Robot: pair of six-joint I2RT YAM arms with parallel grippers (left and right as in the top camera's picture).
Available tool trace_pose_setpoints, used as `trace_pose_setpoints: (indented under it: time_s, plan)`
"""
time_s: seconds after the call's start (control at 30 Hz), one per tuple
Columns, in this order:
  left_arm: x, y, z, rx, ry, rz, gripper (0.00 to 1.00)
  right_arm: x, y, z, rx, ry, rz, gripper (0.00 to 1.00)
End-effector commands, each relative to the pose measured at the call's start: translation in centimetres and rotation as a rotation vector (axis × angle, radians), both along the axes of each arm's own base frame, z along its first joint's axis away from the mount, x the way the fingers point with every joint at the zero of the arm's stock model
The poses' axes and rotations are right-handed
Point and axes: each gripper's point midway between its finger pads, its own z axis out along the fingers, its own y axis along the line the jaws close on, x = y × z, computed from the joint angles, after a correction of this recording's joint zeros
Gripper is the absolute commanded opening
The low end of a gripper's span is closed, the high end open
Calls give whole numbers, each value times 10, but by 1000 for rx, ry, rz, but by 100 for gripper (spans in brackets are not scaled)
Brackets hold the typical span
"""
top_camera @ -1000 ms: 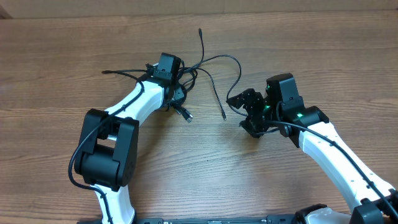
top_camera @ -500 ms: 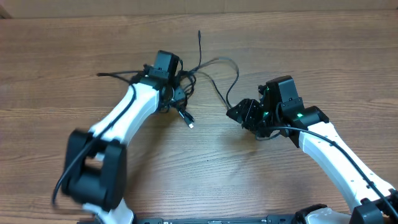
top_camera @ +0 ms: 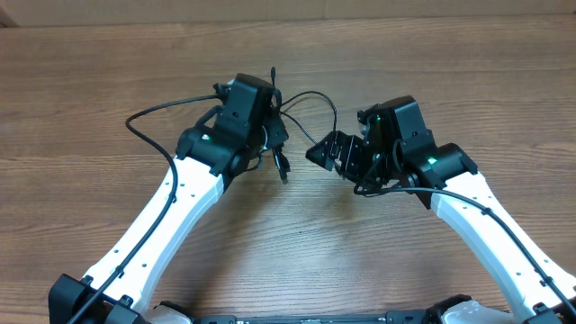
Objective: Untangle cables
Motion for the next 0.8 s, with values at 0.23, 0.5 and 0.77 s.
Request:
trace_pose_setpoints:
  time_s: [0.23, 0.5, 0.77]
  plan:
    - [-9, -30, 10, -114, 8, 6, 4, -2, 16, 31, 187, 178, -151, 100]
    - [-13, -49, 16, -185, 11, -37, 4, 1, 13, 19, 161, 216, -186, 100]
    - [-12, -61, 24, -241, 1, -80, 4, 1, 17, 3, 129, 252, -184, 100]
